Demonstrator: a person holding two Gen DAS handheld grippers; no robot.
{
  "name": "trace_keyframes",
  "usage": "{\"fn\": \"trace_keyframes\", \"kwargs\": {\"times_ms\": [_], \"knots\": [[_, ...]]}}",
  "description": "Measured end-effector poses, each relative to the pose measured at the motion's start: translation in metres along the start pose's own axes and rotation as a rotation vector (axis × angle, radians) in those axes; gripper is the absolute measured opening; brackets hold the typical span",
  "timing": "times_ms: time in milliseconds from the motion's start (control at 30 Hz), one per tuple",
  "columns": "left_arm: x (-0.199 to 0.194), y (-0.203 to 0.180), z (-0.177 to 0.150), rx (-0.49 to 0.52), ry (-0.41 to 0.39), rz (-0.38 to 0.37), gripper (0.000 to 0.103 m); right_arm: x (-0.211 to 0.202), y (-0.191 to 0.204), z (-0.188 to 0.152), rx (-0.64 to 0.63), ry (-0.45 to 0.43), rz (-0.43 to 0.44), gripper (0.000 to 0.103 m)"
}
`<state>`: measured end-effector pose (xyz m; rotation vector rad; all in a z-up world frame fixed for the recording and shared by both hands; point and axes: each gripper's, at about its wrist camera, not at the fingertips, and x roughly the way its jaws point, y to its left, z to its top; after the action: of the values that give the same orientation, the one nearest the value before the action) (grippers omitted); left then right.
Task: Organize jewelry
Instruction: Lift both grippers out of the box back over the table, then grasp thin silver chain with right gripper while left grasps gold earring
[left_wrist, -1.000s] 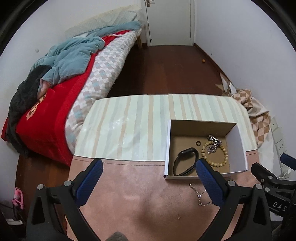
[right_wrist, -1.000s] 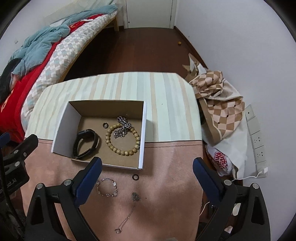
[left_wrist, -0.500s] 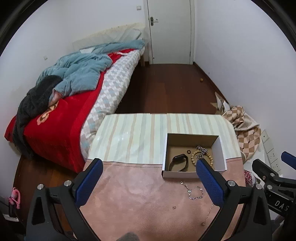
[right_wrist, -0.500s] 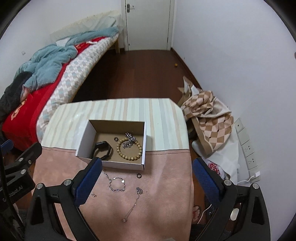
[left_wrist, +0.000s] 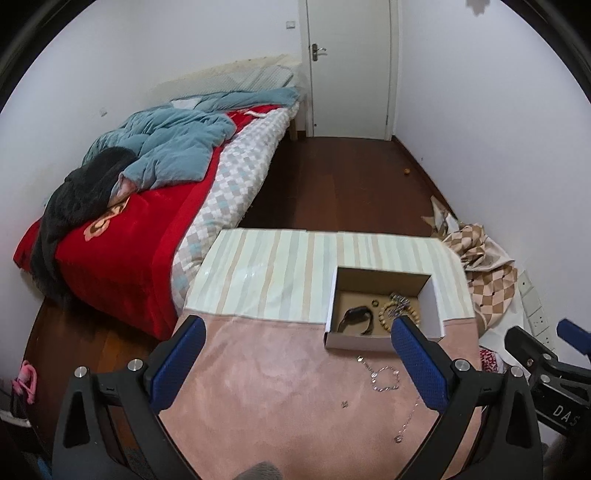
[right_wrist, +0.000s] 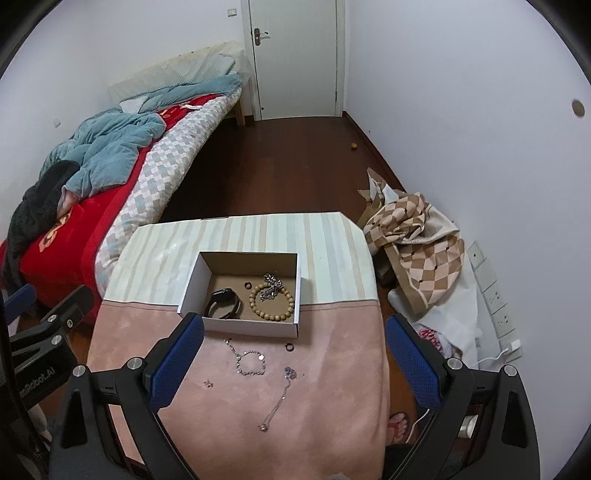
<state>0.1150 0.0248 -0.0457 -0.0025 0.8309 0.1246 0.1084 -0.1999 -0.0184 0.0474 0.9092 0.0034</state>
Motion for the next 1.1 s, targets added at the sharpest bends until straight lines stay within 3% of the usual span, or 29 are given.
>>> {"fn": "trace_keyframes", "kwargs": {"times_ms": [267,400,733,767,867,900,1100], "knots": [[0.069,0.002,-0.059,0.039,0.177,0.094,0.103,0.088,-0.033,-0.062,0.113,0.194,0.073,0.099],[0.105,0.005,-0.081,0.049,0.259,0.139,0.103,0.143,-0.038,-0.088,0.121,0.276,0.084,0.078],[0.143,0.011,-0.102,0.042,0.34,0.146,0.103,0.211,-0.019,-0.114,0.011,0.302,0.054,0.068],[0.144,0.011,-0.103,0.042,0.344,0.139,0.103,0.211,-0.014,-0.114,-0.018,0.273,0.034,0.066],[0.142,0.008,-0.107,0.037,0.346,0.102,0.103,0.21,-0.004,-0.116,-0.073,0.238,-0.019,0.029],[0.142,0.005,-0.108,0.035,0.352,0.081,0.103,0.209,-0.004,-0.116,-0.067,0.233,-0.001,0.005],[0.145,-0.023,-0.118,0.037,0.386,-0.023,0.102,0.194,-0.027,-0.111,0.023,0.212,0.009,0.002]]}}
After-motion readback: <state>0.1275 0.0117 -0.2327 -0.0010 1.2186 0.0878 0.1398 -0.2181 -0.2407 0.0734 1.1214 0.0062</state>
